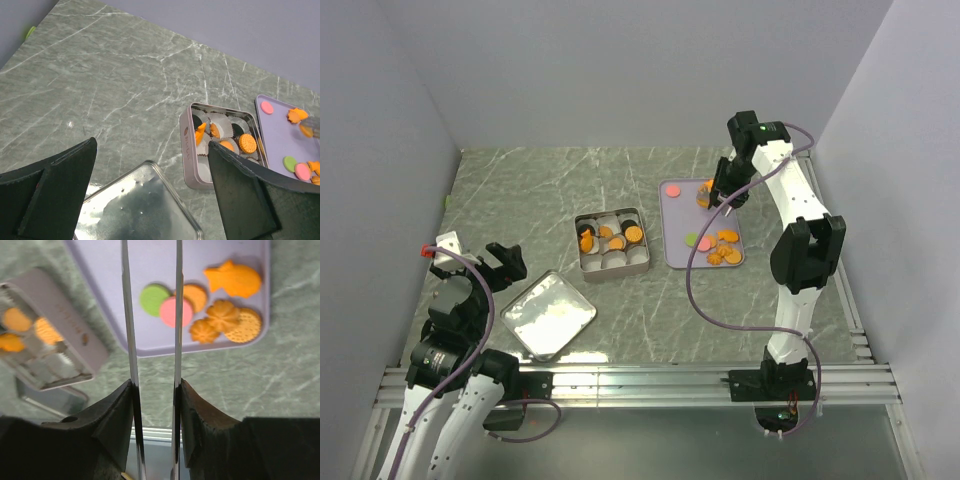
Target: Pack the cookies
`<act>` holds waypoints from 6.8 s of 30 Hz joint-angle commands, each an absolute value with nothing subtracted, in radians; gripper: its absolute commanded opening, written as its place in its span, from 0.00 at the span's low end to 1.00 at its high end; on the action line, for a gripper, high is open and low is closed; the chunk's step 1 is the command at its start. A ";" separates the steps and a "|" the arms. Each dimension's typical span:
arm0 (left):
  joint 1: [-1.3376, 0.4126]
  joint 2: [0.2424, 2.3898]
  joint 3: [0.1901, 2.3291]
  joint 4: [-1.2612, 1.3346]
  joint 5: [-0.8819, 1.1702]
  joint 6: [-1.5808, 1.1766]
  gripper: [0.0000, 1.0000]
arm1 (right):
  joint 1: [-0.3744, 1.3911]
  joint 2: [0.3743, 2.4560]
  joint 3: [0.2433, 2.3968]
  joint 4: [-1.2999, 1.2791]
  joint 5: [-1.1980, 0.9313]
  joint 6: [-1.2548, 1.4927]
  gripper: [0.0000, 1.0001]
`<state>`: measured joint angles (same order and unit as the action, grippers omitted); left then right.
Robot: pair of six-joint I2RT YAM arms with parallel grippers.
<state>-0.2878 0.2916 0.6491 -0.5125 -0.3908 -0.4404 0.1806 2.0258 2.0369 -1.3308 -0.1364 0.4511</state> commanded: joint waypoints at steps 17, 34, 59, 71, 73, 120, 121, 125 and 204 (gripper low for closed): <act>-0.288 0.287 0.658 -0.483 -0.391 -0.445 0.99 | 0.554 1.756 1.899 -1.102 -0.566 0.612 0.33; -0.288 0.288 0.657 -0.483 -0.385 -0.446 0.99 | 0.752 1.807 1.775 -1.002 -0.528 0.684 0.33; -0.288 0.273 0.655 -0.483 -0.364 -0.440 1.00 | 0.758 1.867 1.779 -0.985 -0.453 0.730 0.47; -0.288 0.268 0.653 -0.480 -0.360 -0.439 0.99 | 0.758 1.855 1.838 -1.034 -0.422 0.727 0.55; -0.288 0.268 0.653 -0.479 -0.360 -0.436 0.99 | 0.758 1.858 1.850 -1.049 -0.411 0.724 0.57; -0.288 0.253 0.650 -0.474 -0.341 -0.429 1.00 | 0.322 1.608 1.540 -1.203 -0.097 0.583 0.64; -0.288 0.253 0.650 -0.474 -0.342 -0.428 0.99 | 0.321 1.615 1.543 -1.201 -0.097 0.583 0.64; -0.288 0.250 0.650 -0.474 -0.347 -0.430 0.99 | 0.322 1.640 1.563 -1.204 -0.089 0.574 0.64; -0.288 0.238 0.652 -0.480 -0.376 -0.439 0.99 | 0.715 1.853 1.831 -1.197 -0.348 0.660 0.41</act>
